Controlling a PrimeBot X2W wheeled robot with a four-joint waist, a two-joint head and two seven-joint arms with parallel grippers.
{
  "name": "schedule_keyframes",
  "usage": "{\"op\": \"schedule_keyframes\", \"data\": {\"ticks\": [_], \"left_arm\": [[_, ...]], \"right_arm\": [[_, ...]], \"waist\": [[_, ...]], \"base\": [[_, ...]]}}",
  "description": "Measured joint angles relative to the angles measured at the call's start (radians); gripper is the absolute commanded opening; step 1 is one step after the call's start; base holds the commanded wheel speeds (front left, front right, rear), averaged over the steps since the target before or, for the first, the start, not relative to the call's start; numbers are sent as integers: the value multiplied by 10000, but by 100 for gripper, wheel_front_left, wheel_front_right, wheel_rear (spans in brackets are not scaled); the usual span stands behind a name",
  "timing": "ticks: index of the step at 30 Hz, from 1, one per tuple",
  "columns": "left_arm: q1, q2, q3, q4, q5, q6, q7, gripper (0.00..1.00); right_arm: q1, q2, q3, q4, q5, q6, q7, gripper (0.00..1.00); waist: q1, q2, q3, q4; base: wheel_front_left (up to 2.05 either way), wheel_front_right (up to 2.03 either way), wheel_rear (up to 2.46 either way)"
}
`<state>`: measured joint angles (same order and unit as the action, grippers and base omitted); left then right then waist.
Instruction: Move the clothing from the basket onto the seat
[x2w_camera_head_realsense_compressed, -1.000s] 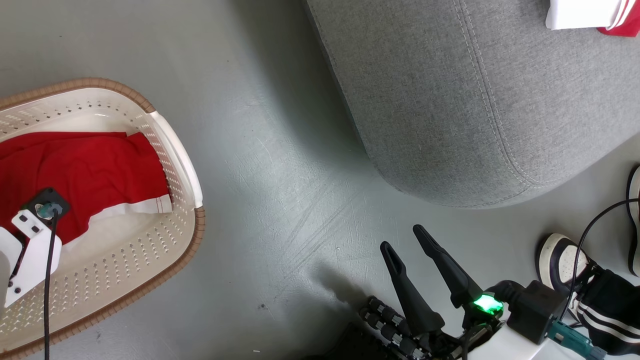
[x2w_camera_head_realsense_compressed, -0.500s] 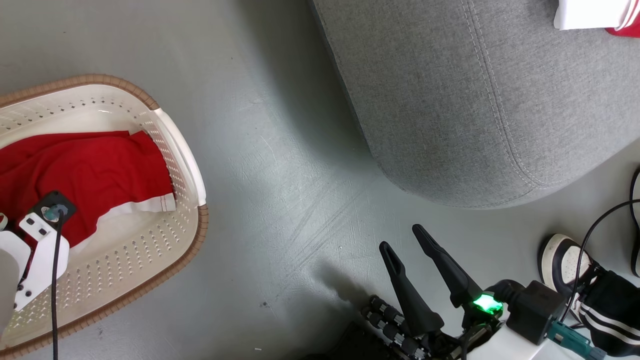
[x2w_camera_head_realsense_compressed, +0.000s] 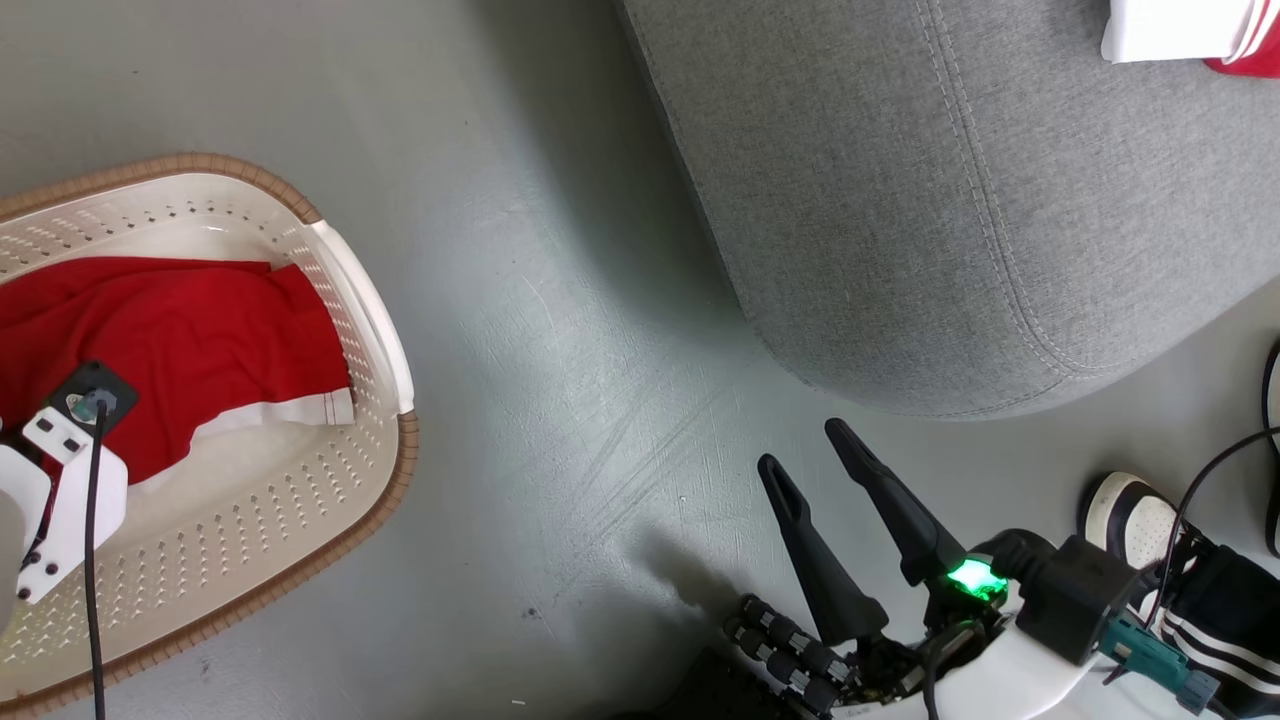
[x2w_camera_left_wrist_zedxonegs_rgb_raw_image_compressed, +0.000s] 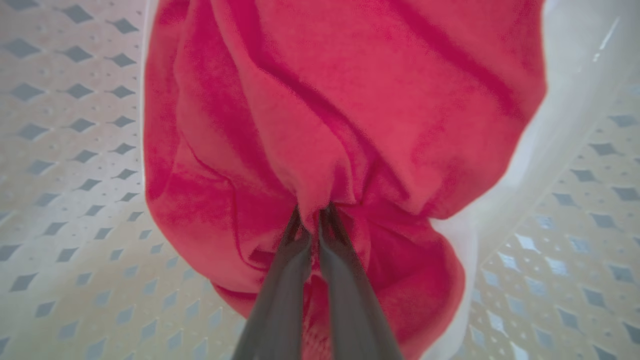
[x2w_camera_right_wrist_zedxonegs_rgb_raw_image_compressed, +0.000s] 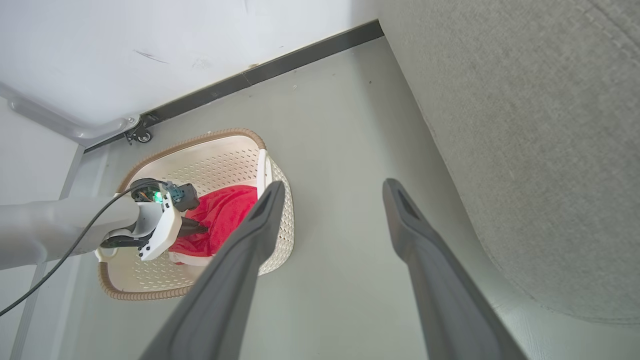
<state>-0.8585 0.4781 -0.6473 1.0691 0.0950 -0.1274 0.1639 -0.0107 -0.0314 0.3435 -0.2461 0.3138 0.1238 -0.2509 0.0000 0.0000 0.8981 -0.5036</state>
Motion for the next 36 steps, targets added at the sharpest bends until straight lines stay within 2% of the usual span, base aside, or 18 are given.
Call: {"op": "schedule_keyframes", "data": {"ticks": [19,25,36], "left_arm": [[-323,-247,165,33,-663,0,-633,0],[-306,-309,322,75,-951,-2,-1112,0],[352,-719,750,35,-1672,-2,-2374,0]], "right_arm": [[-1238,-8,-577,10,-40,0,0,100],[-1471,-21,-1055,123,-58,0,0,100],[-2061,-33,-1104,698,-148,0,-13,100]], "waist": [[0,0,-594,139],[-1,0,-929,308],[0,0,-1727,779]], "base": [[0,0,0],[0,0,0],[0,0,0]]}}
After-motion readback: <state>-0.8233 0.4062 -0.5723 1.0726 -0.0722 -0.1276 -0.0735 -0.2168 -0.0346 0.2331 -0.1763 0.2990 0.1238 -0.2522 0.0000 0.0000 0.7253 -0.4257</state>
